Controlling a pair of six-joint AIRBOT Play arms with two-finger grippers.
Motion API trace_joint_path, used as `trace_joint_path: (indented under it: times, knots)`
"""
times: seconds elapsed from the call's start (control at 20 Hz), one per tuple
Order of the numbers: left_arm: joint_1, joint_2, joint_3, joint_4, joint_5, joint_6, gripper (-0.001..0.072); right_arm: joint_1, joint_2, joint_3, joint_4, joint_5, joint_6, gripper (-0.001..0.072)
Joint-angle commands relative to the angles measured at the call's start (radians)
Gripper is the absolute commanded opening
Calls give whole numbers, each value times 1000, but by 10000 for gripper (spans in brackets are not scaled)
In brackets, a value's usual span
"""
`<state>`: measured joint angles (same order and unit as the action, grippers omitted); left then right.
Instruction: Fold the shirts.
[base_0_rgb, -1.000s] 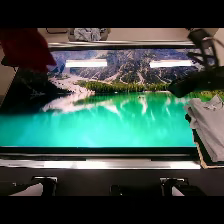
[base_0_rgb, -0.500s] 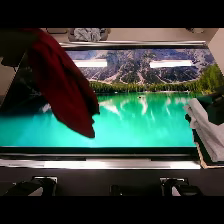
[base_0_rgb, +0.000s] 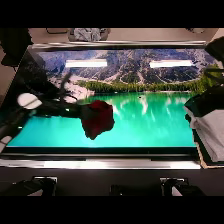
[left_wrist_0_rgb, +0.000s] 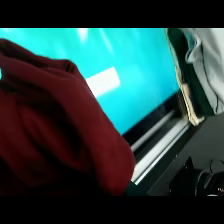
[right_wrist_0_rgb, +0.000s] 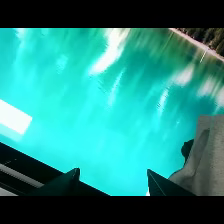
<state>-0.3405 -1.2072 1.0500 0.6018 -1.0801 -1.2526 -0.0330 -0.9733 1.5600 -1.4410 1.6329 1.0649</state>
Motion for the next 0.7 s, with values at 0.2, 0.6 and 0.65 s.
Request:
trace_joint_path:
  times: [0.2,0.6,0.65]
  knots:
    - [-212,-237,-76,-173,33,84,143,0,-160,0,-1,-80,-8,494]
    - [223,-49,151,353,-134,-159,561,0,-169,-2,7,-79,-36,496]
    - [260,-24,151,471,-157,-195,561,0,-177,-2,20,-78,-42,497]
